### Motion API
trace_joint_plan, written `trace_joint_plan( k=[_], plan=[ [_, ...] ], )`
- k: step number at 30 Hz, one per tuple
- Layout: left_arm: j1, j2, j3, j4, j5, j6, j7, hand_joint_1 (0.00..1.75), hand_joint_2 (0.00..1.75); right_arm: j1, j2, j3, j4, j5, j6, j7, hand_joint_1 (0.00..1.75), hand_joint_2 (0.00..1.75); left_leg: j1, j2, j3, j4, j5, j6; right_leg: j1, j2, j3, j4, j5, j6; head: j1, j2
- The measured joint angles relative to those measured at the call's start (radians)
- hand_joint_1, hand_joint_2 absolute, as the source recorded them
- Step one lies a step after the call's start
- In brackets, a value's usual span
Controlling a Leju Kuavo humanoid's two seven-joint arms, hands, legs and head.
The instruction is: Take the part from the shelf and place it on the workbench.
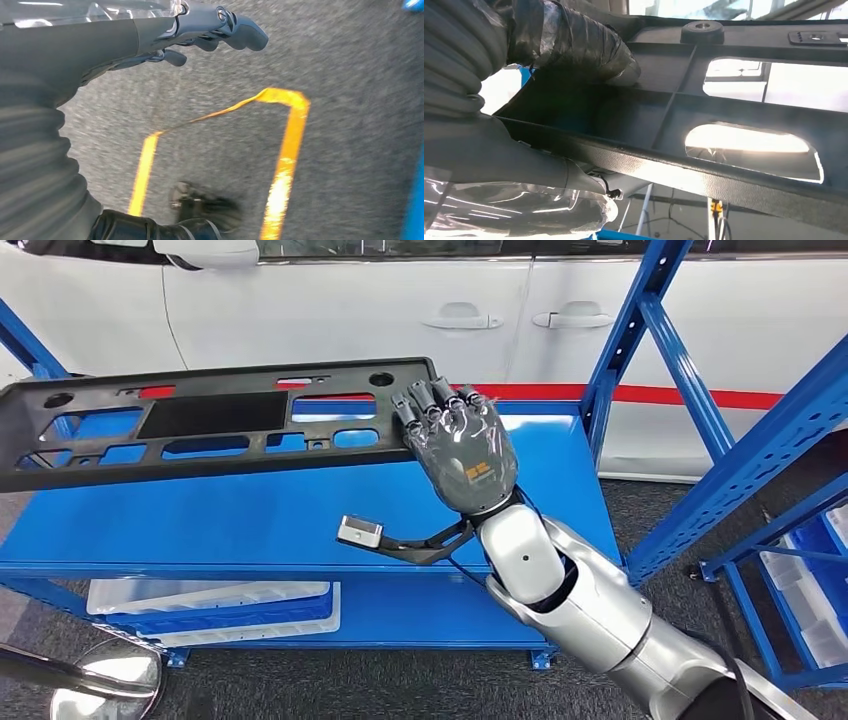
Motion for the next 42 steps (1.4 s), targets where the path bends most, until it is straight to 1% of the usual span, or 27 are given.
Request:
trace_joint_plan(
  k=[1, 3, 5, 8, 9, 10, 12, 13, 14, 16, 18, 20, 21, 23, 24, 25, 26, 28, 29, 30, 31, 32, 34, 36, 39, 40, 42],
  plan=[
    [0.000, 0.002, -0.007, 0.000, -0.012, -0.007, 0.012, 0.00, 1.75, 0.001, 0.002, 0.000, 0.000, 0.001, 0.002, -0.002, 1.75, 1.75, 0.001, 0.000, -0.012, 0.006, 0.006, -0.004, -0.002, 0.000, 0.046, -0.052, 0.021, 0.000, 0.000, 0.000],
    [0.000, 0.006, -0.021, 0.000, -0.026, -0.016, 0.025, 0.00, 1.75, 0.000, 0.007, 0.000, 0.000, 0.003, 0.004, -0.004, 1.75, 1.75, -0.001, -0.002, -0.035, 0.019, 0.016, -0.015, -0.002, 0.001, 0.140, -0.179, 0.034, -0.004, 0.000, 0.000],
    [-0.001, 0.012, -0.030, 0.000, -0.029, -0.018, 0.030, 0.00, 1.75, 0.000, 0.011, 0.000, -0.001, 0.005, 0.005, -0.005, 1.75, 1.75, -0.002, -0.004, -0.046, 0.027, 0.026, -0.026, 0.003, 0.003, 0.172, -0.238, 0.027, -0.012, 0.000, 0.000],
    [0.000, 0.017, -0.040, 0.000, -0.033, -0.025, 0.040, 0.00, 1.75, 0.001, 0.014, 0.000, 0.000, 0.005, 0.009, -0.006, 1.75, 1.75, 0.002, -0.005, -0.056, 0.027, 0.035, -0.042, 0.003, 0.002, 0.157, -0.243, 0.045, -0.031, 0.002, 0.000],
    [0.001, 0.020, -0.046, 0.000, -0.038, -0.033, 0.053, 0.00, 1.75, 0.001, 0.015, 0.000, 0.000, 0.005, 0.011, -0.006, 1.75, 1.75, 0.004, -0.005, -0.066, 0.042, 0.015, -0.048, 0.002, 0.001, 0.148, -0.244, 0.056, -0.041, 0.002, 0.000],
    [0.001, 0.024, -0.053, 0.000, -0.046, -0.047, 0.076, 0.00, 1.75, 0.001, 0.017, 0.000, 0.000, 0.005, 0.014, -0.007, 1.75, 1.75, 0.006, -0.005, -0.082, 0.075, -0.021, -0.054, 0.001, -0.001, 0.136, -0.246, 0.067, -0.049, 0.002, 0.000],
    [0.000, 0.037, -0.070, 0.000, -0.066, -0.085, 0.145, 0.00, 1.75, 0.000, 0.022, 0.001, 0.001, 0.002, 0.019, -0.011, 1.75, 1.75, 0.007, -0.004, -0.118, 0.194, -0.120, -0.062, 0.002, -0.002, 0.108, -0.246, 0.089, -0.059, 0.001, 0.000],
    [-0.001, 0.045, -0.080, 0.000, -0.073, -0.104, 0.182, 0.00, 1.75, 0.000, 0.024, 0.002, 0.003, -0.002, 0.021, -0.013, 1.75, 1.75, 0.007, -0.004, -0.130, 0.253, -0.152, -0.064, 0.004, -0.003, 0.094, -0.246, 0.099, -0.061, 0.001, 0.000],
    [-0.001, 0.055, -0.090, 0.000, -0.073, -0.122, 0.215, 0.00, 1.75, 0.000, 0.026, 0.003, 0.004, -0.006, 0.023, -0.014, 1.75, 1.75, 0.007, -0.005, -0.132, 0.294, -0.163, -0.064, 0.006, -0.003, 0.079, -0.245, 0.110, -0.061, 0.001, 0.000],
    [-0.002, 0.074, -0.103, 0.000, -0.049, -0.153, 0.260, 0.00, 1.75, 0.000, 0.028, 0.007, 0.009, -0.013, 0.028, -0.017, 1.75, 1.75, 0.006, -0.005, -0.086, 0.279, -0.121, -0.059, 0.008, -0.002, 0.050, -0.244, 0.131, -0.061, 0.001, 0.000],
    [-0.004, 0.094, -0.107, 0.000, -0.014, -0.175, 0.284, 0.00, 1.75, -0.002, 0.033, 0.010, 0.014, -0.016, 0.030, -0.018, 1.75, 1.75, 0.001, -0.005, 0.016, 0.160, -0.084, -0.047, 0.010, -0.003, 0.029, -0.243, 0.151, -0.058, 0.001, 0.000],
    [-0.008, 0.110, -0.107, 0.000, 0.007, -0.185, 0.305, 0.00, 1.75, -0.006, 0.038, 0.012, 0.018, -0.019, 0.030, -0.018, 1.75, 1.75, -0.006, -0.005, 0.100, 0.039, -0.099, -0.036, 0.010, -0.005, 0.020, -0.245, 0.167, -0.051, 0.002, 0.000],
    [-0.011, 0.117, -0.107, 0.000, 0.015, -0.188, 0.317, 0.00, 1.75, -0.009, 0.041, 0.013, 0.020, -0.022, 0.030, -0.019, 1.75, 1.75, -0.010, -0.006, 0.117, 0.005, -0.107, -0.030, 0.009, -0.007, 0.018, -0.248, 0.175, -0.046, 0.001, 0.000],
    [-0.013, 0.126, -0.108, 0.000, 0.023, -0.192, 0.343, 0.00, 1.75, -0.015, 0.045, 0.017, 0.026, -0.028, 0.030, -0.020, 1.75, 1.75, -0.012, -0.006, 0.113, -0.011, -0.094, -0.021, 0.008, -0.008, 0.019, -0.259, 0.194, -0.035, -0.002, 0.000],
    [-0.013, 0.128, -0.109, 0.000, 0.026, -0.194, 0.353, 0.00, 1.75, -0.016, 0.046, 0.019, 0.028, -0.031, 0.030, -0.020, 1.75, 1.75, -0.011, -0.004, 0.111, -0.020, -0.081, -0.016, 0.008, -0.007, 0.016, -0.260, 0.192, -0.029, -0.003, 0.000],
    [-0.013, 0.130, -0.109, 0.000, 0.027, -0.196, 0.361, 0.00, 1.75, -0.017, 0.047, 0.020, 0.031, -0.033, 0.030, -0.020, 1.75, 1.75, -0.008, -0.001, 0.105, -0.027, -0.066, -0.010, 0.009, -0.007, 0.010, -0.246, 0.169, -0.024, -0.002, 0.000],
    [-0.012, 0.130, -0.109, 0.000, 0.028, -0.200, 0.366, 0.00, 1.75, -0.019, 0.048, 0.022, 0.034, -0.035, 0.030, -0.020, 1.75, 1.75, -0.005, 0.001, 0.097, -0.033, -0.051, -0.004, 0.009, -0.006, -0.001, -0.212, 0.127, -0.020, 0.001, 0.000],
    [-0.012, 0.131, -0.110, 0.000, 0.030, -0.212, 0.375, 0.00, 1.75, -0.024, 0.048, 0.024, 0.040, -0.039, 0.030, -0.021, 1.75, 1.75, -0.004, 0.004, 0.070, -0.031, -0.028, 0.003, 0.006, -0.006, -0.027, -0.097, 0.025, -0.014, 0.004, 0.000],
    [-0.012, 0.130, -0.110, 0.000, 0.030, -0.218, 0.379, 0.00, 1.75, -0.024, 0.048, 0.026, 0.044, -0.041, 0.031, -0.021, 1.75, 1.75, -0.004, 0.004, 0.053, -0.027, -0.018, 0.004, 0.005, -0.006, -0.036, -0.039, -0.002, -0.012, 0.004, 0.000],
    [-0.011, 0.130, -0.111, 0.000, 0.030, -0.222, 0.383, 0.00, 1.75, -0.024, 0.048, 0.028, 0.047, -0.044, 0.031, -0.023, 1.75, 1.75, -0.004, 0.004, 0.036, -0.022, -0.009, 0.002, 0.004, -0.006, -0.035, 0.000, -0.005, -0.010, 0.005, 0.000],
    [-0.011, 0.130, -0.111, 0.000, 0.029, -0.226, 0.387, 0.00, 1.75, -0.024, 0.048, 0.030, 0.050, -0.045, 0.031, -0.025, 1.75, 1.75, -0.004, 0.004, 0.018, -0.015, 0.000, 0.000, 0.003, -0.006, -0.019, 0.008, 0.012, -0.009, 0.005, 0.000],
    [-0.011, 0.130, -0.112, 0.000, 0.028, -0.229, 0.391, 0.00, 1.75, -0.024, 0.049, 0.032, 0.053, -0.046, 0.031, -0.027, 1.75, 1.75, -0.003, 0.004, -0.002, -0.006, 0.008, -0.004, 0.001, -0.006, 0.013, -0.015, 0.036, -0.009, 0.005, 0.000],
    [-0.011, 0.129, -0.115, 0.000, 0.026, -0.236, 0.400, 0.00, 1.75, -0.028, 0.053, 0.037, 0.059, -0.049, 0.031, -0.031, 1.75, 1.75, -0.003, 0.003, -0.036, 0.016, 0.018, -0.013, -0.001, -0.006, 0.108, -0.130, 0.050, -0.009, 0.005, 0.000],
    [-0.010, 0.129, -0.123, 0.000, 0.023, -0.241, 0.407, 0.00, 1.75, -0.033, 0.058, 0.040, 0.064, -0.052, 0.032, -0.033, 1.75, 1.75, -0.005, 0.003, -0.054, 0.032, 0.028, -0.024, 0.003, -0.003, 0.160, -0.211, 0.030, -0.017, 0.003, 0.000],
    [-0.009, 0.130, -0.132, 0.000, 0.017, -0.245, 0.411, 0.00, 1.75, -0.035, 0.064, 0.043, 0.073, -0.054, 0.032, -0.038, 1.75, 1.75, -0.001, 0.000, -0.064, 0.034, 0.048, -0.038, 0.008, -0.002, 0.153, -0.228, 0.037, -0.034, 0.003, 0.000],
    [-0.007, 0.129, -0.133, 0.000, 0.015, -0.246, 0.412, 0.00, 1.75, -0.036, 0.066, 0.044, 0.077, -0.055, 0.033, -0.039, 1.75, 1.75, 0.001, -0.001, -0.072, 0.038, 0.042, -0.042, 0.008, -0.004, 0.145, -0.229, 0.047, -0.042, 0.002, 0.000],
    [-0.004, 0.127, -0.138, 0.000, 0.014, -0.248, 0.414, 0.00, 1.75, -0.037, 0.074, 0.047, 0.085, -0.057, 0.033, -0.042, 1.75, 1.75, 0.005, -0.003, -0.096, 0.082, -0.015, -0.052, 0.006, -0.007, 0.122, -0.233, 0.070, -0.058, 0.000, 0.000]
  ],
)
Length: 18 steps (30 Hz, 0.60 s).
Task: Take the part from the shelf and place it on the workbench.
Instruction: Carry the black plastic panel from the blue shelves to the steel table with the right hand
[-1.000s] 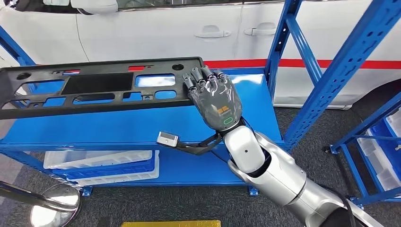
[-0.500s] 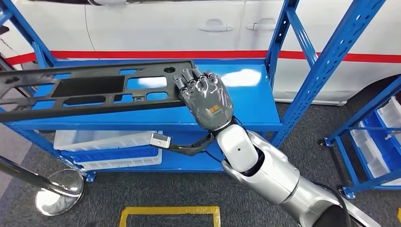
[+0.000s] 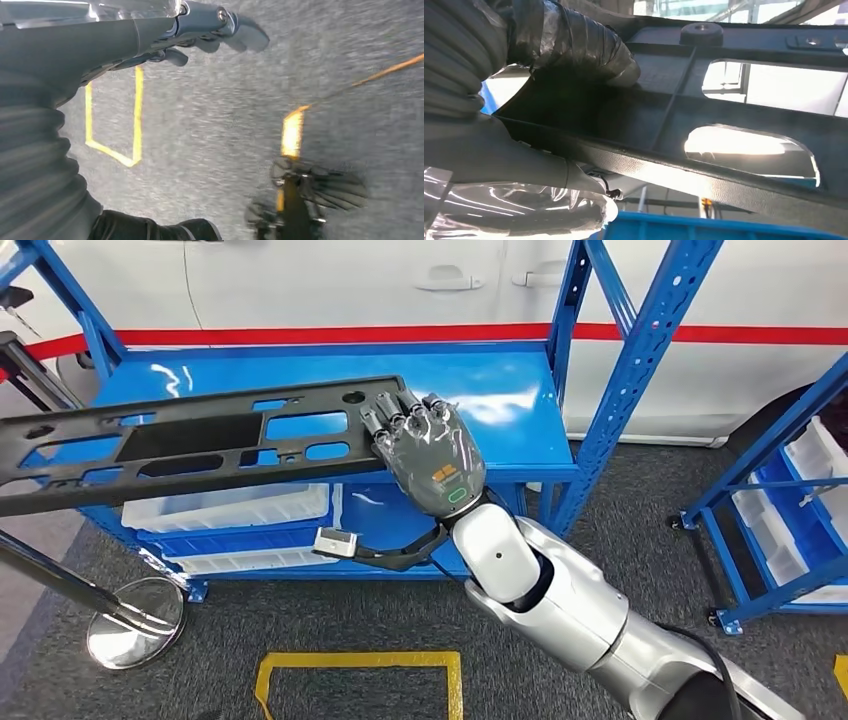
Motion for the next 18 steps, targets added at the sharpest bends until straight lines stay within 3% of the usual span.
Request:
trace_joint_plan(
  k=[2, 3, 4, 5, 7, 8, 9, 11, 12, 14, 15, 16, 18],
  plan=[
    [0.000, -0.001, -0.004, 0.000, -0.001, -0.001, 0.001, 0.00, 1.75, -0.001, 0.006, 0.001, 0.007, -0.001, 0.000, -0.003, 1.75, 1.75, 0.002, 0.000, -0.031, 0.114, -0.098, -0.007, 0.002, 0.000, -0.029, 0.000, 0.023, -0.006, -0.004, 0.000],
    [0.000, -0.001, -0.006, 0.000, -0.001, -0.001, 0.001, 0.00, 1.75, 0.000, 0.008, 0.002, 0.010, -0.001, 0.000, -0.004, 1.75, 1.75, 0.002, 0.000, -0.041, 0.172, -0.128, -0.008, 0.003, 0.000, -0.044, 0.000, 0.034, -0.007, -0.004, 0.000],
    [-0.001, -0.001, -0.007, 0.000, -0.002, -0.001, 0.001, 0.00, 1.75, 0.000, 0.009, 0.002, 0.013, -0.001, 0.000, -0.005, 1.75, 1.75, 0.002, 0.000, -0.041, 0.218, -0.140, -0.008, 0.005, 0.000, -0.060, 0.000, 0.047, -0.007, -0.004, 0.000],
    [-0.001, -0.001, -0.008, 0.000, -0.002, -0.001, 0.001, 0.00, 1.75, 0.001, 0.009, 0.003, 0.016, -0.002, 0.000, -0.006, 1.75, 1.75, 0.002, 0.000, -0.031, 0.237, -0.129, -0.006, 0.006, 0.000, -0.075, 0.000, 0.057, -0.007, -0.004, 0.000],
    [-0.001, -0.001, -0.013, 0.000, -0.003, -0.001, 0.000, 0.00, 1.75, 0.002, 0.010, 0.005, 0.021, -0.002, 0.000, -0.006, 1.75, 1.75, 0.000, 0.000, 0.037, 0.183, -0.076, 0.001, 0.007, 0.000, -0.099, 0.001, 0.077, -0.005, -0.004, 0.000],
    [-0.003, -0.001, -0.015, 0.000, -0.004, 0.000, 0.000, 0.00, 1.75, 0.001, 0.011, 0.006, 0.022, -0.003, 0.000, -0.006, 1.75, 1.75, -0.002, -0.001, 0.089, 0.124, -0.067, 0.006, 0.007, 0.000, -0.107, 0.001, 0.086, -0.003, -0.004, 0.000],
    [-0.004, 0.000, -0.016, 0.000, -0.004, 0.000, -0.001, 0.00, 1.75, 0.001, 0.012, 0.006, 0.022, -0.005, -0.001, -0.006, 1.75, 1.75, -0.005, -0.001, 0.146, 0.051, -0.072, 0.013, 0.008, 0.000, -0.114, 0.001, 0.095, 0.001, -0.004, 0.000],
    [-0.007, 0.001, -0.017, 0.000, -0.004, 0.000, -0.001, 0.00, 1.75, 0.001, 0.013, 0.006, 0.022, -0.018, -0.002, -0.006, 1.75, 1.75, -0.013, -0.002, 0.217, -0.054, -0.102, 0.021, 0.007, -0.002, -0.117, -0.002, 0.111, 0.010, -0.003, 0.000],
    [-0.008, 0.001, -0.018, 0.000, -0.004, 0.000, -0.001, 0.00, 1.75, 0.001, 0.014, 0.007, 0.023, -0.035, -0.004, -0.008, 1.75, 1.75, -0.017, -0.002, 0.226, -0.076, -0.106, 0.024, 0.005, -0.003, -0.116, -0.006, 0.121, 0.016, -0.005, 0.000],
    [-0.008, 0.000, -0.020, 0.000, 0.002, 0.001, -0.002, 0.00, 1.75, 0.001, 0.016, 0.007, 0.025, -0.100, -0.009, -0.015, 1.75, 1.75, -0.016, 0.001, 0.216, -0.086, -0.084, 0.034, 0.003, -0.002, -0.119, -0.013, 0.130, 0.027, -0.007, 0.000],
    [-0.009, -0.001, -0.021, 0.000, 0.006, 0.002, -0.003, 0.00, 1.75, 0.001, 0.018, 0.007, 0.027, -0.144, -0.012, -0.018, 1.75, 1.75, -0.014, 0.004, 0.209, -0.091, -0.071, 0.041, 0.002, -0.001, -0.127, 0.000, 0.108, 0.032, -0.006, 0.000],
    [-0.008, -0.002, -0.021, 0.000, 0.010, 0.002, -0.004, 0.00, 1.75, 0.000, 0.018, 0.007, 0.028, -0.183, -0.015, -0.021, 1.75, 1.75, -0.011, 0.007, 0.198, -0.094, -0.055, 0.048, 0.002, 0.000, -0.139, 0.032, 0.068, 0.036, -0.003, 0.000],
    [-0.008, -0.003, -0.021, 0.000, 0.016, 0.003, -0.005, 0.00, 1.75, -0.001, 0.018, 0.008, 0.030, -0.230, -0.018, -0.024, 1.75, 1.75, -0.010, 0.011, 0.168, -0.091, -0.031, 0.057, 0.000, 0.001, -0.167, 0.144, -0.036, 0.042, 0.000, 0.000]
  ],
)
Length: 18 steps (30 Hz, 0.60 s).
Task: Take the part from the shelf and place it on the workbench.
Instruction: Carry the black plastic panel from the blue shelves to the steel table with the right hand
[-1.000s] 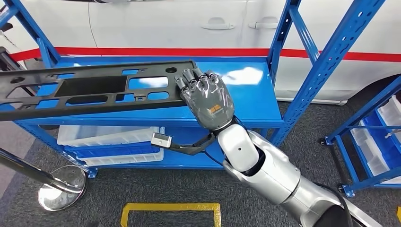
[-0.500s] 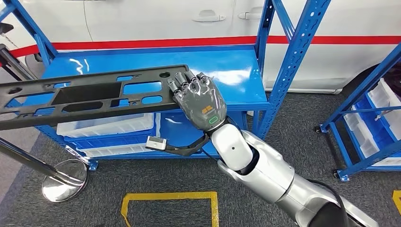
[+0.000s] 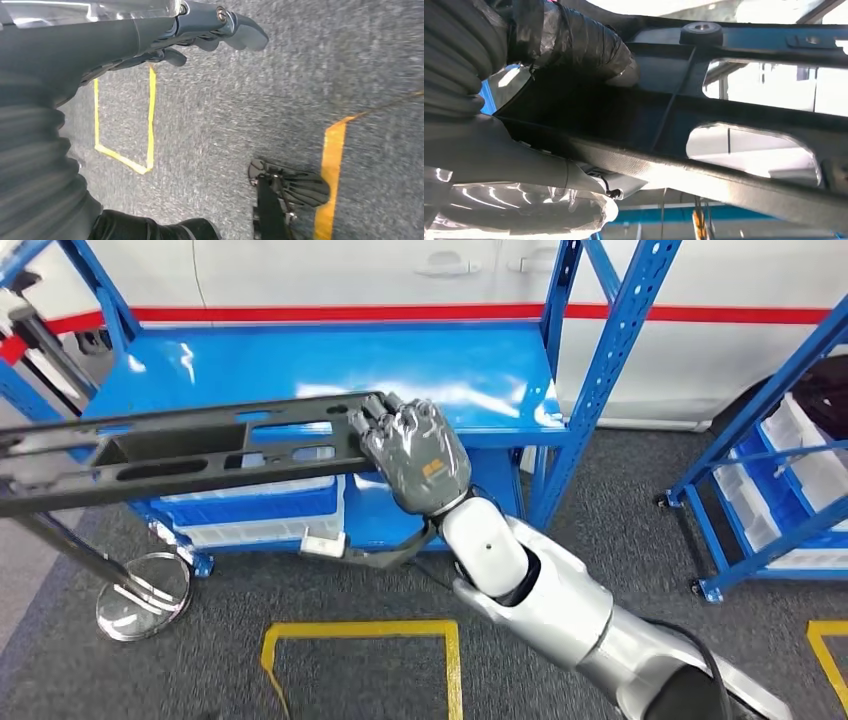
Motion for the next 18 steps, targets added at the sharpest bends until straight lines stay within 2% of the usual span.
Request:
trace_joint_plan(
  k=[1, 2, 3, 4, 5, 7, 8, 9, 11, 12, 13, 15, 16, 17, 18],
  plan=[
    [0.000, -0.001, 0.000, 0.000, 0.002, 0.000, -0.001, 0.00, 1.75, 0.000, 0.000, 0.000, 0.001, -0.009, -0.001, 0.000, 1.75, 1.75, 0.000, 0.000, -0.020, 0.005, 0.012, 0.000, -0.001, 0.000, -0.007, 0.060, -0.025, 0.003, 0.000, 0.000],
    [0.000, -0.001, 0.000, 0.000, 0.003, 0.000, -0.003, 0.00, 1.75, 0.000, 0.000, 0.001, 0.002, -0.015, -0.002, 0.000, 1.75, 1.75, 0.000, 0.000, -0.039, 0.010, 0.022, -0.001, -0.001, 0.000, -0.005, 0.101, -0.028, 0.005, 0.000, 0.000],
    [0.001, -0.002, 0.000, 0.000, 0.004, -0.001, -0.007, 0.00, 1.75, 0.000, 0.000, 0.002, 0.003, -0.019, -0.004, 0.001, 1.75, 1.75, 0.000, 0.000, -0.057, 0.016, 0.031, -0.004, -0.001, 0.000, 0.010, 0.112, -0.010, 0.006, 0.001, 0.000],
    [0.001, -0.003, 0.000, 0.000, 0.005, -0.002, -0.012, 0.00, 1.75, 0.000, 0.000, 0.002, 0.003, -0.022, -0.005, 0.002, 1.75, 1.75, 0.000, 0.000, -0.076, 0.023, 0.040, -0.006, -0.001, 0.000, 0.041, 0.094, 0.017, 0.007, 0.001, 0.000],
    [0.001, -0.004, 0.000, 0.000, 0.006, -0.002, -0.018, 0.00, 1.75, 0.000, 0.000, 0.002, 0.003, -0.023, -0.008, 0.002, 1.75, 1.75, 0.000, 0.000, -0.090, 0.031, 0.045, -0.010, -0.001, 0.000, 0.083, 0.045, 0.032, 0.005, 0.001, 0.000],
    [0.002, -0.005, 0.000, 0.000, 0.011, -0.004, -0.029, 0.00, 1.75, -0.001, 0.001, 0.002, 0.002, -0.024, -0.011, 0.003, 1.75, 1.75, -0.001, 0.000, -0.113, 0.046, 0.055, -0.019, 0.002, 0.001, 0.167, -0.071, 0.021, -0.001, 0.000, 0.000],
    [0.002, -0.005, 0.000, 0.000, 0.013, -0.004, -0.032, 0.00, 1.75, -0.001, 0.001, 0.002, 0.001, -0.024, -0.013, 0.004, 1.75, 1.75, -0.002, 0.000, -0.120, 0.050, 0.061, -0.024, 0.005, 0.002, 0.189, -0.111, 0.008, -0.006, 0.000, 0.000],
    [0.002, -0.005, 0.000, 0.000, 0.015, -0.004, -0.035, 0.00, 1.75, -0.002, 0.001, 0.002, 0.000, -0.025, -0.015, 0.005, 1.75, 1.75, -0.001, 0.000, -0.126, 0.051, 0.070, -0.031, 0.009, 0.002, 0.195, -0.131, 0.004, -0.011, 0.001, 0.000],
    [0.005, -0.005, 0.000, 0.000, 0.021, -0.004, -0.039, 0.00, 1.75, -0.004, 0.001, 0.002, 0.001, -0.033, -0.017, 0.007, 1.75, 1.75, 0.003, -0.003, -0.135, 0.053, 0.076, -0.043, 0.008, 0.001, 0.182, -0.145, 0.022, -0.024, 0.004, 0.000],
    [0.007, -0.005, -0.001, 0.000, 0.024, -0.004, -0.042, 0.00, 1.75, -0.004, 0.001, 0.002, 0.001, -0.039, -0.017, 0.009, 1.75, 1.75, 0.005, -0.005, -0.144, 0.065, 0.059, -0.050, 0.006, 0.000, 0.175, -0.149, 0.034, -0.032, 0.003, 0.000],
    [0.008, -0.005, -0.001, 0.000, 0.027, -0.004, -0.044, 0.00, 1.75, -0.006, 0.001, 0.002, 0.002, -0.045, -0.017, 0.010, 1.75, 1.75, 0.007, -0.007, -0.155, 0.091, 0.027, -0.056, 0.003, -0.002, 0.166, -0.153, 0.046, -0.039, 0.002, 0.000],
    [0.008, -0.006, -0.001, 0.000, 0.030, -0.005, -0.047, 0.00, 1.75, -0.008, 0.001, 0.002, 0.003, -0.056, -0.017, 0.011, 1.75, 1.75, 0.011, -0.007, -0.181, 0.183, -0.058, -0.066, 0.003, -0.002, 0.146, -0.154, 0.066, -0.045, 0.000, 0.000],
    [0.008, -0.006, -0.001, 0.000, 0.031, -0.005, -0.047, 0.00, 1.75, -0.009, 0.001, 0.002, 0.004, -0.061, -0.018, 0.012, 1.75, 1.75, 0.012, -0.007, -0.193, 0.236, -0.091, -0.069, 0.003, -0.002, 0.134, -0.154, 0.075, -0.046, 0.000, 0.000],
    [0.008, -0.007, -0.001, 0.000, 0.032, -0.005, -0.047, 0.00, 1.75, -0.009, 0.001, 0.002, 0.006, -0.066, -0.018, 0.012, 1.75, 1.75, 0.013, -0.007, -0.198, 0.281, -0.109, -0.072, 0.003, -0.002, 0.121, -0.153, 0.084, -0.046, 0.000, 0.000],
    [0.008, -0.007, -0.001, 0.000, 0.033, -0.005, -0.047, 0.00, 1.75, -0.009, 0.000, 0.002, 0.007, -0.070, -0.018, 0.012, 1.75, 1.75, 0.013, -0.007, -0.196, 0.308, -0.111, -0.074, 0.003, -0.002, 0.108, -0.153, 0.094, -0.045, 0.000, 0.000]
  ],
)
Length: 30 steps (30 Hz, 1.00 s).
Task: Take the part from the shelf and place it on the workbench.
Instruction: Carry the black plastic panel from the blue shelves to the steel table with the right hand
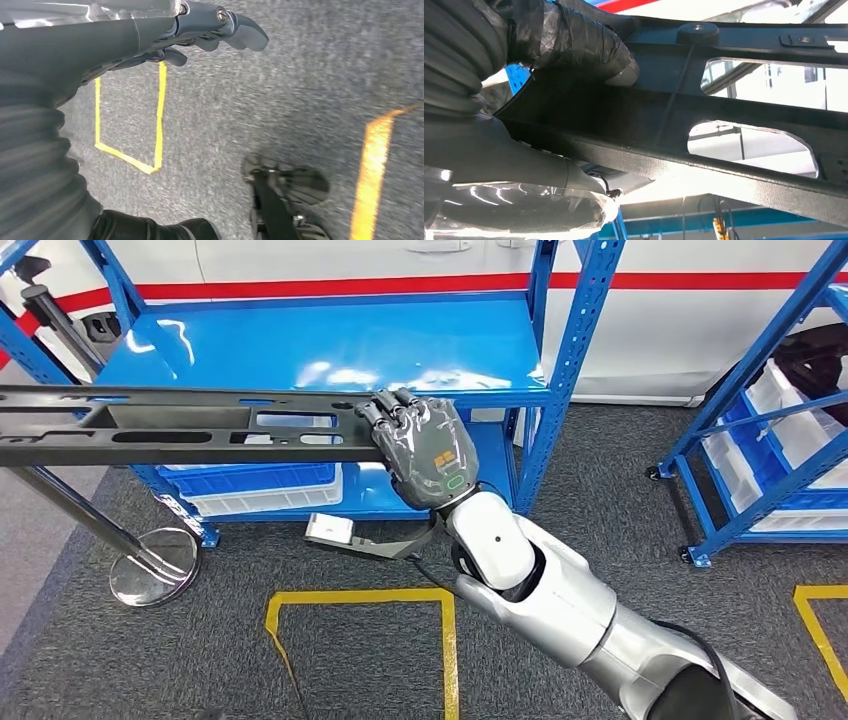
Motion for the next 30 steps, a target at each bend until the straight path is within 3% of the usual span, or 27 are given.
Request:
trace_joint_plan(
  k=[2, 4, 6, 8, 10, 11, 12, 13, 15, 16, 18, 20, 22, 24, 26, 28, 30],
  plan=[
    [0.000, 0.000, 0.000, 0.000, 0.001, 0.000, 0.000, 0.00, 1.75, 0.000, -0.001, 0.000, 0.002, -0.006, 0.000, 0.000, 1.75, 1.75, 0.000, 0.000, 0.040, -0.017, 0.036, 0.000, -0.001, 0.000, -0.025, 0.002, 0.018, 0.003, 0.000, 0.000],
    [-0.002, 0.000, 0.000, 0.000, 0.001, 0.000, 0.000, 0.00, 1.75, 0.000, -0.001, 0.000, 0.003, -0.005, 0.000, 0.000, 1.75, 1.75, 0.001, 0.000, 0.122, -0.116, 0.071, 0.002, -0.001, 0.001, -0.046, 0.003, 0.036, 0.009, 0.000, 0.000],
    [-0.005, 0.001, 0.000, 0.000, 0.000, 0.000, 0.000, 0.00, 1.75, -0.002, -0.001, 0.000, 0.003, 0.007, 0.001, 0.003, 1.75, 1.75, -0.004, -0.002, 0.204, -0.232, 0.061, 0.010, 0.000, 0.001, -0.059, 0.002, 0.054, 0.018, 0.001, 0.000],
    [-0.006, 0.001, 0.000, 0.000, 0.000, 0.000, 0.001, 0.00, 1.75, -0.004, -0.002, 0.000, 0.003, 0.020, 0.003, 0.006, 1.75, 1.75, -0.011, -0.006, 0.229, -0.283, 0.051, 0.022, 0.000, 0.000, -0.060, -0.006, 0.071, 0.028, 0.002, 0.000],
    [-0.006, 0.001, -0.001, 0.000, 0.000, 0.000, 0.001, 0.00, 1.75, -0.006, -0.003, 0.000, 0.004, 0.028, 0.008, 0.009, 1.75, 1.75, -0.010, -0.005, 0.219, -0.290, 0.069, 0.035, -0.001, 0.000, -0.059, -0.014, 0.086, 0.039, 0.002, 0.000],
    [-0.006, 0.001, -0.001, 0.000, 0.001, 0.000, 0.001, 0.00, 1.75, -0.007, -0.004, 0.000, 0.004, 0.033, 0.012, 0.011, 1.75, 1.75, -0.009, -0.002, 0.214, -0.294, 0.080, 0.042, -0.001, 0.001, -0.064, -0.008, 0.075, 0.045, 0.003, 0.000],
    [-0.006, 0.000, -0.001, 0.000, 0.003, -0.001, 0.001, 0.00, 1.75, -0.007, -0.005, 0.000, 0.004, 0.038, 0.015, 0.013, 1.75, 1.75, -0.007, 0.001, 0.206, -0.297, 0.093, 0.052, -0.001, 0.003, -0.072, 0.013, 0.044, 0.050, 0.005, 0.000],
    [-0.006, 0.000, -0.001, 0.000, 0.004, -0.001, 0.001, 0.00, 1.75, -0.007, -0.007, 0.000, 0.004, 0.043, 0.018, 0.016, 1.75, 1.75, -0.005, 0.004, 0.195, -0.299, 0.107, 0.059, -0.001, 0.004, -0.084, 0.056, -0.006, 0.053, 0.007, 0.000],
    [-0.006, 0.000, -0.001, 0.000, 0.005, -0.001, 0.001, 0.00, 1.75, -0.007, -0.009, 0.000, 0.004, 0.047, 0.020, 0.019, 1.75, 1.75, -0.008, 0.005, 0.164, -0.297, 0.130, 0.068, -0.001, 0.004, -0.110, 0.181, -0.106, 0.056, 0.010, 0.000],
    [-0.006, 0.000, -0.001, 0.000, 0.005, -0.001, 0.001, 0.00, 1.75, -0.006, -0.010, 0.000, 0.005, 0.048, 0.021, 0.020, 1.75, 1.75, -0.009, 0.005, 0.148, -0.296, 0.142, 0.069, -0.001, 0.004, -0.114, 0.236, -0.126, 0.056, 0.010, 0.000],
    [-0.006, 0.000, -0.001, 0.000, 0.005, -0.001, 0.001, 0.00, 1.75, -0.005, -0.012, 0.000, 0.006, 0.049, 0.021, 0.021, 1.75, 1.75, -0.012, 0.005, 0.115, -0.291, 0.163, 0.067, 0.000, 0.004, -0.078, 0.253, -0.100, 0.052, 0.011, 0.000],
    [-0.005, -0.001, -0.001, 0.000, 0.006, -0.001, 0.001, 0.00, 1.75, -0.005, -0.012, 0.000, 0.006, 0.051, 0.021, 0.021, 1.75, 1.75, -0.015, 0.005, 0.090, -0.285, 0.179, 0.064, 0.005, 0.005, 0.014, 0.148, -0.065, 0.039, 0.011, 0.000],
    [-0.005, -0.004, -0.001, -0.001, 0.006, -0.001, 0.001, 0.00, 1.75, -0.007, -0.012, 0.000, 0.006, 0.053, 0.021, 0.021, 1.75, 1.75, -0.015, 0.005, 0.076, -0.281, 0.193, 0.056, 0.012, 0.004, 0.095, 0.027, -0.075, 0.028, 0.010, 0.000],
    [-0.005, -0.005, -0.001, -0.001, 0.006, -0.001, 0.001, 0.00, 1.75, -0.008, -0.011, 0.000, 0.006, 0.053, 0.022, 0.021, 1.75, 1.75, -0.011, 0.005, 0.071, -0.288, 0.213, 0.044, 0.017, 0.003, 0.117, -0.024, -0.078, 0.023, 0.013, 0.000],
    [-0.002, -0.004, -0.001, -0.001, 0.007, -0.001, 0.001, 0.00, 1.75, -0.009, -0.012, 0.001, 0.007, 0.053, 0.022, 0.021, 1.75, 1.75, -0.010, 0.003, 0.065, -0.296, 0.218, 0.032, 0.014, 0.000, 0.109, -0.038, -0.054, 0.017, 0.018, 0.000],
    [0.000, -0.005, -0.001, 0.000, 0.007, -0.002, 0.001, 0.00, 1.75, -0.011, -0.012, 0.001, 0.007, 0.053, 0.022, 0.021, 1.75, 1.75, -0.009, 0.000, 0.043, -0.251, 0.161, 0.020, 0.006, -0.005, 0.094, -0.052, -0.029, 0.008, 0.018, 0.000],
    [0.000, -0.006, -0.002, 0.000, 0.007, -0.002, 0.001, 0.00, 1.75, -0.011, -0.011, 0.001, 0.007, 0.053, 0.023, 0.021, 1.75, 1.75, -0.002, 0.000, 0.010, -0.133, 0.069, 0.006, 0.004, -0.006, 0.068, -0.053, -0.007, 0.003, 0.017, 0.000]
  ],
)
